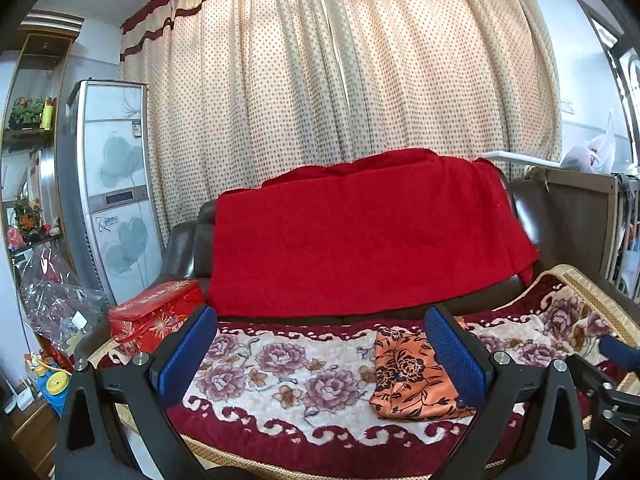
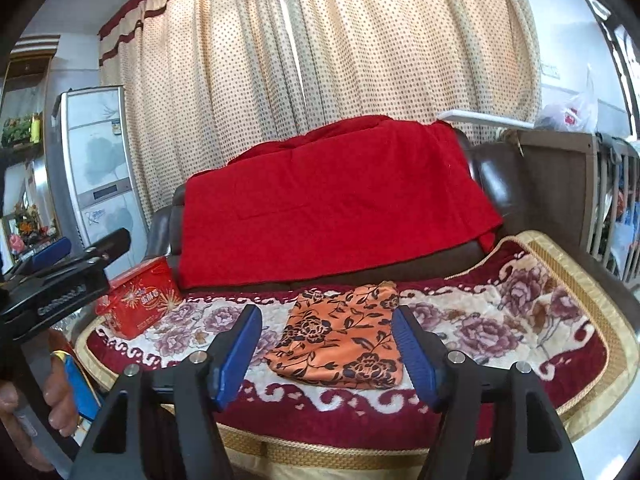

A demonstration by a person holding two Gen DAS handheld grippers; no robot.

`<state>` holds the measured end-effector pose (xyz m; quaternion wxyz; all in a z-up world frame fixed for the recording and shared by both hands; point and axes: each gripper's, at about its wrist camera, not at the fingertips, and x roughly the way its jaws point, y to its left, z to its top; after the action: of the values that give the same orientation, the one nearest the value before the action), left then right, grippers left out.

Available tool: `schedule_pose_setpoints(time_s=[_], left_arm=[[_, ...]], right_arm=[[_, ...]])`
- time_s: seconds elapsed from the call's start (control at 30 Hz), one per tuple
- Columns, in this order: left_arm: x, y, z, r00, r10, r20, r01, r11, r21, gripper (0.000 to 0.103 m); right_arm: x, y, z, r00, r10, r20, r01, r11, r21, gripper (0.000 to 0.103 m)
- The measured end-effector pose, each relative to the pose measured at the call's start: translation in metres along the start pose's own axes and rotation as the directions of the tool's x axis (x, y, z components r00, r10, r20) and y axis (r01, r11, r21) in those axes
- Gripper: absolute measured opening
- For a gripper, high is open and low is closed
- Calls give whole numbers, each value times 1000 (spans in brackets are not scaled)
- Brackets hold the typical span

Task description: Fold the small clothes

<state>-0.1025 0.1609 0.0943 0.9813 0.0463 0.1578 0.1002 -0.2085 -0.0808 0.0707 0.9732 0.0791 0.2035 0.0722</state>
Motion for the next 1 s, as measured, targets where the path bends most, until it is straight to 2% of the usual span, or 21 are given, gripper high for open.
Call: schedule_pose_setpoints(time_s=[1.0], left_arm=[[-33,23,7,998,16,57,-15,1000,-27,103]], right_arm=[[-17,19,16,999,1,32,-1,1000,12,71]])
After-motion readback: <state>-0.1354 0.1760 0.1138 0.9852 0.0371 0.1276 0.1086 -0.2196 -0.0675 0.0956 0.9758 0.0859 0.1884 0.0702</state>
